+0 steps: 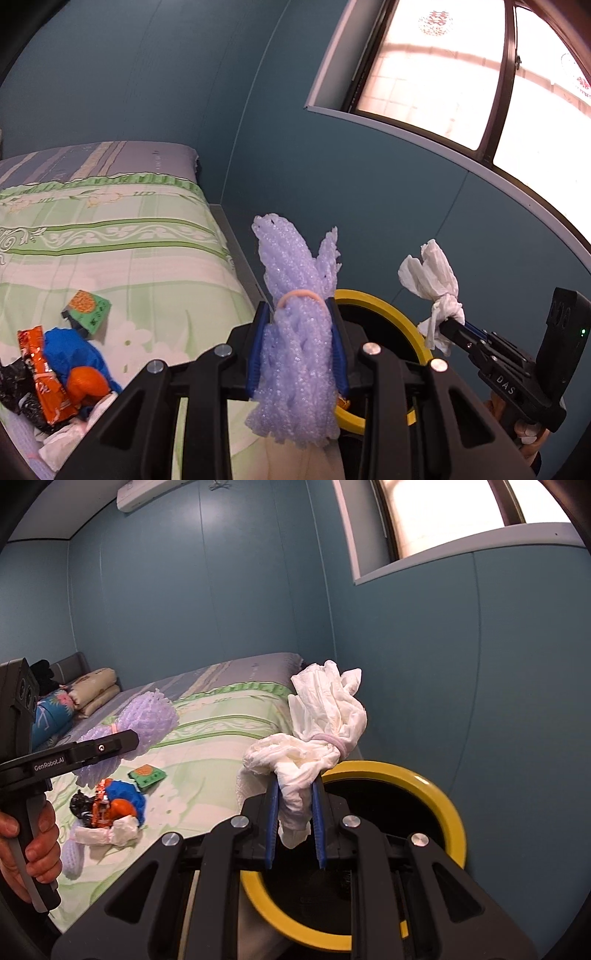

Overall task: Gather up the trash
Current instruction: 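Carry the foam net and tissue over the yellow bin and release both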

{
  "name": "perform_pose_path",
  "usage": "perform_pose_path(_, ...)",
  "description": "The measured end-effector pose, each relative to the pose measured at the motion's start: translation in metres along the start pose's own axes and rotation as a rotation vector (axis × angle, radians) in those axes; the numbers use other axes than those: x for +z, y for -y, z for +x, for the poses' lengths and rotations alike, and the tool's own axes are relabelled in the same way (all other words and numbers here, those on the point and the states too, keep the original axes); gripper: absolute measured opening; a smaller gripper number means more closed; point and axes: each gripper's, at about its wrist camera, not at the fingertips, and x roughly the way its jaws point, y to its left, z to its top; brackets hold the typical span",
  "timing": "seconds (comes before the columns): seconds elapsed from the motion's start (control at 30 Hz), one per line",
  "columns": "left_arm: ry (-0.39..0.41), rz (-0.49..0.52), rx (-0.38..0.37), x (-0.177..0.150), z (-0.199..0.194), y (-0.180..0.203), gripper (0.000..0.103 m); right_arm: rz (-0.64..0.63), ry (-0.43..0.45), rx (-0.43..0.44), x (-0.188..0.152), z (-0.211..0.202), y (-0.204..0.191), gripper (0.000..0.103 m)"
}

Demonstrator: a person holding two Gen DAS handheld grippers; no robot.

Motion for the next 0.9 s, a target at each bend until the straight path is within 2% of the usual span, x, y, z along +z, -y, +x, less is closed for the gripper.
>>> perform_pose_path(0.4,-0.065,0.034,-0.041,0.0,0.048,0.027,0.029,0.022,-0.022,-0.074,-0.003,0.009,0.027,0.015)
perform_pose_path(0.9,-0.181,0.063,-0.068,-0.023,0.108,0.051,0.029,0.072,-0.105,-0.066,-0.021,0.032,0.054,0.016)
